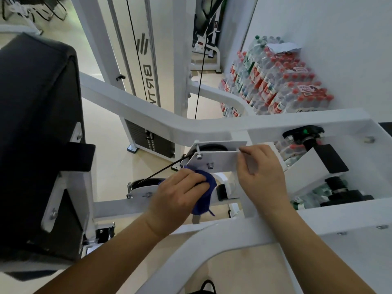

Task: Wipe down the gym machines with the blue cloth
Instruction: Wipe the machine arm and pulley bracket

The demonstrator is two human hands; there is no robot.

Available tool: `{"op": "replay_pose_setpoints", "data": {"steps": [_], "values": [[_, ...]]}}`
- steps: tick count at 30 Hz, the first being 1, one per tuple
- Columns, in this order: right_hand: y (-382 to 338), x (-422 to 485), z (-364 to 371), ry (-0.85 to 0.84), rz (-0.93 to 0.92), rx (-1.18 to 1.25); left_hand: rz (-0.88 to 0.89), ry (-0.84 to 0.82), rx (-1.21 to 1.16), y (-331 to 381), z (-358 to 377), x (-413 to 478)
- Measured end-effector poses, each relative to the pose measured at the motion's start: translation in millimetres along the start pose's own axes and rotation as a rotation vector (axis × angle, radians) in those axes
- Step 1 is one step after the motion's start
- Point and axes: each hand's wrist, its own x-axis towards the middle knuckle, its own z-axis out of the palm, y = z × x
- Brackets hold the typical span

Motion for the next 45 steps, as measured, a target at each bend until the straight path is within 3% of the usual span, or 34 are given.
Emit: {"op": "replay_pose_setpoints", "data": {"steps": [4, 10, 14, 20, 23, 27, 31, 38, 40, 43, 45], "values": [[-2, 1, -1, -0.004, 0.029, 0.011, -0.009, 0.046, 0.005, -7, 12, 14], [-6, -3, -15, -0.084, 0.116, 0.153, -0.151, -0.217, -0.102, -13, 28, -46], [-2, -5, -20, -0.120, 0.182, 0.268, -0.072, -0.058, -0.163, 4, 16, -13], [0, -6, -23, 0.032, 0.276, 0.363, -0.123, 0.080, -0.277, 29, 39, 46], [3, -4, -23, 0.002, 0.274, 0.321, -0.145, 0.008, -0.303, 29, 59, 38], [5, -2, -21, -0.017, 0.223, 0.239, -0.026, -0.112, -0.236, 28, 67, 15], [7, -1, -19, -0.025, 0.209, 0.225, -0.051, -0.090, -0.212, 19, 82, 15], [9, 6, -12, -0.025, 0.241, 0.230, -0.064, -0.253, -0.237, 9, 120, -23], [10, 7, -11, -0.034, 0.248, 0.236, -0.162, -0.279, -0.254, 10, 123, -28], [9, 7, -10, -0.033, 0.236, 0.235, -0.571, -0.266, -0.574, 26, 119, -21], [8, 7, -9, -0.025, 0.247, 0.233, -0.684, -0.227, -0.649, 30, 114, -13]]}}
